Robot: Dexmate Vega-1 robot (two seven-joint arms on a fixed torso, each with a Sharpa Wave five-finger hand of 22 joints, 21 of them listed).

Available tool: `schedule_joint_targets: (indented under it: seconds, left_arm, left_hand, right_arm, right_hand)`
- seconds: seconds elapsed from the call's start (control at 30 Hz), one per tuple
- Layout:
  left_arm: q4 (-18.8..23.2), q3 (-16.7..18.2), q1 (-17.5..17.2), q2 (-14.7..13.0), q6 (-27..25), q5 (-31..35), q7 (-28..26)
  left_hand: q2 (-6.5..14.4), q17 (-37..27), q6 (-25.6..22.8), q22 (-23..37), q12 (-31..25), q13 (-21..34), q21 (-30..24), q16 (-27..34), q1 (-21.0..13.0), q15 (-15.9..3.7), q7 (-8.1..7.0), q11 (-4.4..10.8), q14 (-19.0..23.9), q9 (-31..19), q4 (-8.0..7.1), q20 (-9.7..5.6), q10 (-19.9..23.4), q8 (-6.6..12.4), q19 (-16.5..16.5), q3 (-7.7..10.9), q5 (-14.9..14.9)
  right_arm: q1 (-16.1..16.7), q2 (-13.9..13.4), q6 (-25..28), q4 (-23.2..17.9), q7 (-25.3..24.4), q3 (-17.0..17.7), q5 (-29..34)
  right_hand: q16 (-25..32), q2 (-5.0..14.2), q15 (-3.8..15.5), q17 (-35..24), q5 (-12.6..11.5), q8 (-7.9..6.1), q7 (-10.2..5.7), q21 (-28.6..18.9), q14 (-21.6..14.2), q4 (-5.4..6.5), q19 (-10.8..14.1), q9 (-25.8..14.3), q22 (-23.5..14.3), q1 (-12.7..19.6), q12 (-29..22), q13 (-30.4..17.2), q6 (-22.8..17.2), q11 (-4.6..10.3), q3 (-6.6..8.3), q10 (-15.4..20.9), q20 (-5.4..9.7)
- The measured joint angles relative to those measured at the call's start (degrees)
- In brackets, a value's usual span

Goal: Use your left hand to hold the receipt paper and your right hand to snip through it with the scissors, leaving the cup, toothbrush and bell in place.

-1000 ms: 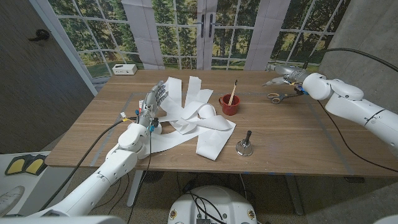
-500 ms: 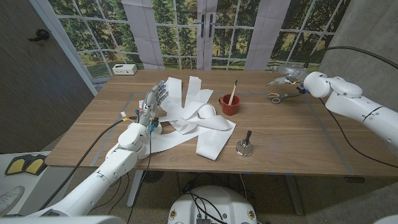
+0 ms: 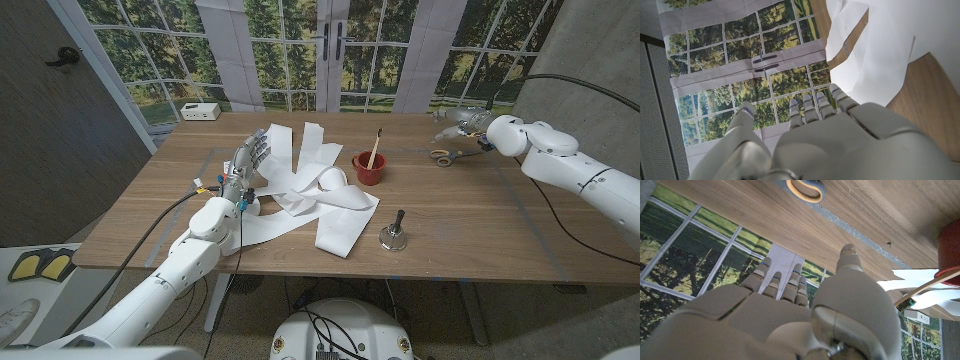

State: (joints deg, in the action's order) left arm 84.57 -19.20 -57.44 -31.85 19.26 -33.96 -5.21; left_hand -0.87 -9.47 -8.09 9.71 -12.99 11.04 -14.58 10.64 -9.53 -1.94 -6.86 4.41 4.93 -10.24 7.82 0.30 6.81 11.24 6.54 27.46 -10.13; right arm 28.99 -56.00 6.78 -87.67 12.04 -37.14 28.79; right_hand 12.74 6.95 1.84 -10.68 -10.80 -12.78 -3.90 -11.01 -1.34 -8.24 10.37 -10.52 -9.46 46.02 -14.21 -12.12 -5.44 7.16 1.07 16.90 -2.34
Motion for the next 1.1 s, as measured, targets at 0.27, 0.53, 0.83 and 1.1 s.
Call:
schedule_joint_targets:
  seconds: [0.27, 0.53, 0.83, 1.1]
  left_arm:
    - [0.1, 0.0, -0.2, -0.03, -0.12, 0.02, -0.27]
    - [0.26, -0.06, -0.4, -0.04, -0.24, 0.06, -0.38]
    - [0.26, -0.06, -0.4, -0.04, -0.28, 0.06, -0.48]
    - [0.43, -0.17, -0.81, -0.06, -0.31, -0.05, -0.45]
  left_hand:
    - [0.0, 0.0, 0.01, 0.0, 0.0, 0.0, 0.4, 0.0, 0.0, 0.0, 0.01, 0.12, 0.0, 0.0, 0.0, 0.0, 0.12, -0.24, 0.0, 0.0, 0.0]
    - [0.0, 0.0, 0.01, 0.0, 0.0, 0.0, 0.49, 0.0, 0.0, 0.0, 0.01, 0.3, 0.0, 0.0, 0.0, -0.31, 0.3, -0.23, 0.31, 0.0, 0.0]
    - [0.0, 0.0, 0.01, 0.0, 0.0, 0.0, 0.61, 0.0, 0.0, 0.0, 0.01, 0.3, 0.0, 0.0, 0.0, -0.31, 0.3, -0.23, 0.3, 0.0, 0.0]
    - [0.0, 0.0, 0.01, 0.0, 0.0, 0.0, 0.83, 0.0, 0.0, 0.0, 0.01, 0.3, 0.0, 0.0, 0.0, -0.31, 0.3, -0.23, 0.3, 0.0, 0.0]
  right_arm:
    - [-0.83, 0.28, -0.35, 0.98, 0.9, -1.01, 1.42]
    - [-1.36, 0.34, -0.58, 1.35, 1.82, -1.73, 2.9]
    - [-1.76, 0.34, -0.58, 1.45, 1.82, -2.17, 2.9]
    - [-2.07, 0.33, -0.76, 1.57, 3.52, -2.61, 5.49]
  right_hand:
    - [0.0, 0.16, 0.21, 0.0, 0.0, 0.0, -0.13, 0.0, -0.21, -0.49, 0.5, 0.0, 0.0, 1.21, 0.23, 0.0, -0.13, 0.31, 0.88, 0.3, -0.13]
    - [-0.28, 0.33, 0.2, 0.25, 0.0, 0.0, -0.25, 0.07, -0.21, -0.81, 0.68, 0.0, 0.0, 2.03, 0.46, -0.28, -0.15, 0.86, 1.43, 0.17, 0.06]
    - [-0.67, 0.68, -0.01, 0.29, 0.0, 0.41, -2.29, 0.45, 0.02, -1.36, 0.18, 0.0, 0.0, 5.51, 1.39, -0.28, -0.17, 3.3, 3.1, -0.65, 1.24]
    - [-0.77, 0.24, 0.21, 0.22, 0.0, 0.81, -2.99, 0.44, 0.25, -1.25, -0.04, 0.0, 0.0, 6.4, 1.39, -0.27, 0.12, 4.14, 3.47, -0.85, 1.45]
